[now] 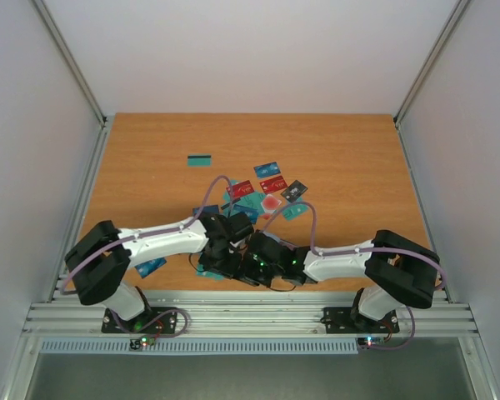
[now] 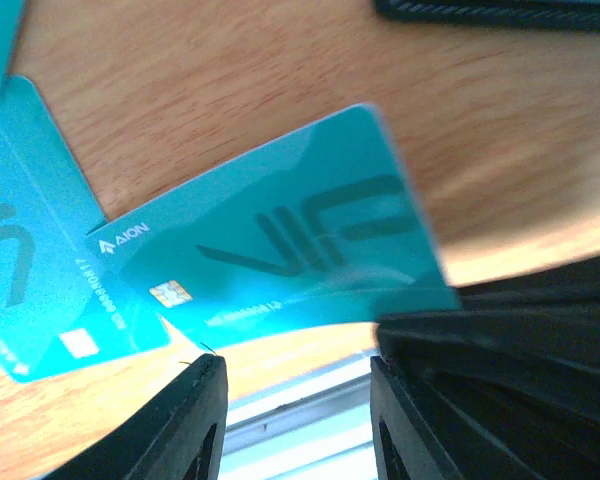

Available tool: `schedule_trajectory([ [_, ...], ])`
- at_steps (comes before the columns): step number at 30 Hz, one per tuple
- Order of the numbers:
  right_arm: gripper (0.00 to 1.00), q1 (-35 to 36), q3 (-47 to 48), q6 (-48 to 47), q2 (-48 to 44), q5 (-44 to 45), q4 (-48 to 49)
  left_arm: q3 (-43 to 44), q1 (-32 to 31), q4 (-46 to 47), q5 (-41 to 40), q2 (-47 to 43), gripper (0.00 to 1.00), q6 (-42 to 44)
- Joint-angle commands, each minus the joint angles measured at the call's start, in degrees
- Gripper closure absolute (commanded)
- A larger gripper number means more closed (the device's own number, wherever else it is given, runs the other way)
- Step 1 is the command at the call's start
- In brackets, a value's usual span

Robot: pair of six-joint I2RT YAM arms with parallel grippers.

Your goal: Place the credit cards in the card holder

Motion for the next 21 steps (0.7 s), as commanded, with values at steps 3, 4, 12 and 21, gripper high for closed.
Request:
schedule_trajectory([
  [3, 0.99, -0.38, 4.51, -5.43, -0.87, -1.95, -0.32, 5.93, 1.11, -3.37, -1.47, -9.11, 0.58, 1.96],
  [4, 0.99, -0.6, 4.71, -5.97, -1.65, -2.15, -1.5, 6.73, 1.45, -4.15, -1.93, -10.52, 0.57, 2.21],
  [12, 0.99, -4.32, 7.07, -11.44, -10.57, -3.8, -13.98, 10.38, 6.82, -7.14, -2.87, -19.25, 0.53, 5.25],
  [21, 0.99, -13.92, 7.2, -16.26, -25.03, -10.72, -21.08, 18.29, 12.44, -5.93, -0.8, -20.95, 0.42, 8.76],
])
